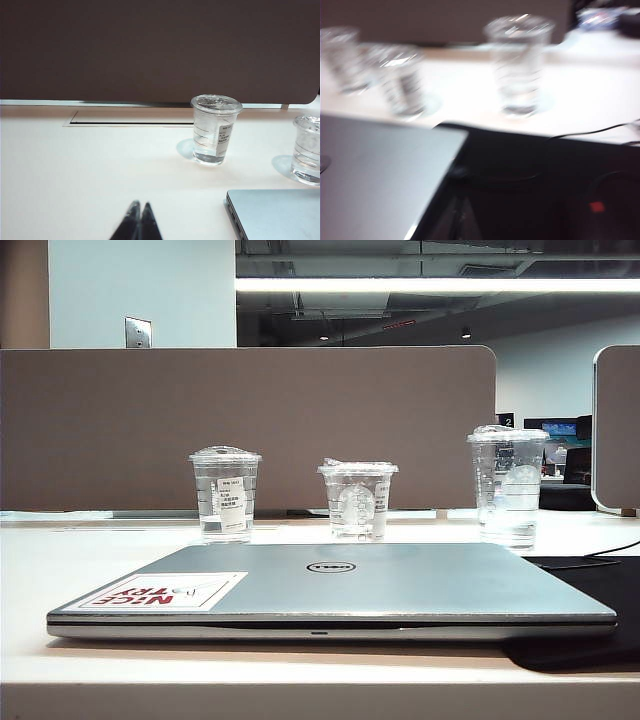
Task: Pick up the coffee cup on the middle and place it on the left side of the laptop.
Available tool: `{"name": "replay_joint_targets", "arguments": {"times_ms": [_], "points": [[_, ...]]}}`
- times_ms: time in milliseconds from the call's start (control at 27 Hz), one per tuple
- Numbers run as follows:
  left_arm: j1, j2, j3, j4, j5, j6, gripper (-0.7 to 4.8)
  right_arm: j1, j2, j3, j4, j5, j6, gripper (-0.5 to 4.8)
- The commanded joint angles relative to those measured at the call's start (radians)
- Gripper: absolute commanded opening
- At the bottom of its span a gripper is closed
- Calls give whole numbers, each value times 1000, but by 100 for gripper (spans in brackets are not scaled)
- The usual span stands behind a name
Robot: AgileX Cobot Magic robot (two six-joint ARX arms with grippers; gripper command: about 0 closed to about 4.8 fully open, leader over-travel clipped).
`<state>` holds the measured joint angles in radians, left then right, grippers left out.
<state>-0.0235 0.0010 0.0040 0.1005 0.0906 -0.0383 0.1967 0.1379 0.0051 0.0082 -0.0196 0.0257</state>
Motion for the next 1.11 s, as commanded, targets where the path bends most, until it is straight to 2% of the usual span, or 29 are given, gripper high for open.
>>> {"name": "replay_joint_targets", "arguments": {"times_ms": [37, 148, 259, 444, 555, 666, 740, 888, 1036, 1110], "points": [[0, 0, 3, 22, 3, -3, -5, 63, 39, -4, 14, -2, 0, -5], [0, 0, 3, 74, 0, -4, -6, 117, 71, -4, 14, -2, 0, -5], [-1, 3, 5, 183, 14, -14, -5, 161, 85, -4, 11, -2, 0, -5], [-1, 67, 44, 169, 143, -71, -6, 173, 85, -4, 11, -2, 0, -5], [-1, 176, 73, 179, 217, -73, -6, 172, 85, -4, 11, -2, 0, -5], [-2, 401, 145, 239, 326, -63, -5, 172, 85, -4, 11, -2, 0, -5], [-6, 604, 220, 336, 403, -34, -4, 172, 85, -4, 11, -2, 0, -5], [-28, 887, 351, 436, 463, 5, 10, 172, 85, -4, 11, -2, 0, -5], [-73, 1168, 513, 440, 520, 5, 79, 172, 84, -4, 11, -2, 0, -5], [-99, 1278, 575, 443, 524, 5, 93, 172, 84, -4, 11, -2, 0, -5]]}}
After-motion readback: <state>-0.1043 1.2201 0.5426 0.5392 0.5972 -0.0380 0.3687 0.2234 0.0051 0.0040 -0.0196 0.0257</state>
